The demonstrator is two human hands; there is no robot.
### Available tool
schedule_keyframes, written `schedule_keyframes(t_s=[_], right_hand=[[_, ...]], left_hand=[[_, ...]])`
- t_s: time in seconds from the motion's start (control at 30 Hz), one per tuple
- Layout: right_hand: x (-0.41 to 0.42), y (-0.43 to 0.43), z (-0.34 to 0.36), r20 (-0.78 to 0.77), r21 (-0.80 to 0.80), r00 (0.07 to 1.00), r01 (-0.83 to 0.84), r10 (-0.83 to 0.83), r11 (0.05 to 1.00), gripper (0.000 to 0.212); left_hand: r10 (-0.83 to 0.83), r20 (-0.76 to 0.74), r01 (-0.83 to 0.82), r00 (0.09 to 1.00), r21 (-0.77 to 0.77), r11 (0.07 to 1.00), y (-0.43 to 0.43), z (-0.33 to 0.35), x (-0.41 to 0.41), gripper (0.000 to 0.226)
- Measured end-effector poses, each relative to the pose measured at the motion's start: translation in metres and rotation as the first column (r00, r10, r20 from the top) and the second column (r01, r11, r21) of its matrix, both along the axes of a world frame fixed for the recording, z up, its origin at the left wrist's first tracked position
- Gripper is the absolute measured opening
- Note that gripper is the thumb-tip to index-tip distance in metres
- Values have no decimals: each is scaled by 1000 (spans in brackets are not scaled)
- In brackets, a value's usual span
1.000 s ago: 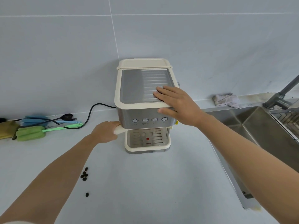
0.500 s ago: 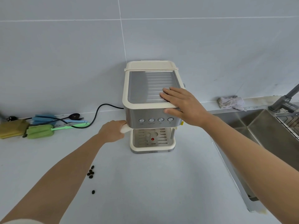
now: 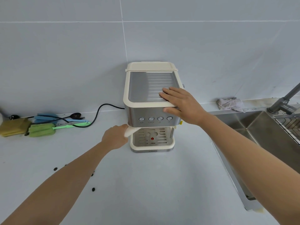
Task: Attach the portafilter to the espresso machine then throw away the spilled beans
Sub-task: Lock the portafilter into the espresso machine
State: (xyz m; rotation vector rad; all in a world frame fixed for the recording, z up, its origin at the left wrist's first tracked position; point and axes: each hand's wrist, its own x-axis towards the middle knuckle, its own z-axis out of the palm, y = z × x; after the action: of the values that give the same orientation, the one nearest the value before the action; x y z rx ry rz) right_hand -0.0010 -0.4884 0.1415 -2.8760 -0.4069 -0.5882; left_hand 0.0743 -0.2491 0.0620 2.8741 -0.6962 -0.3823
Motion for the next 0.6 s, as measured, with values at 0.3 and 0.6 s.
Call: schedule_keyframes(t_s=[0.3,0.6], right_hand=[[0,0,0,-15,1,1000,-3,3,1000,62],[0,-3,1,33,-9,999,-42,42,999,60]], left_hand=[[108,8,-108,994,-3,994,-16,1,-43,29],[214,-81,-222,973,-97,970,-39,3,-78,29]])
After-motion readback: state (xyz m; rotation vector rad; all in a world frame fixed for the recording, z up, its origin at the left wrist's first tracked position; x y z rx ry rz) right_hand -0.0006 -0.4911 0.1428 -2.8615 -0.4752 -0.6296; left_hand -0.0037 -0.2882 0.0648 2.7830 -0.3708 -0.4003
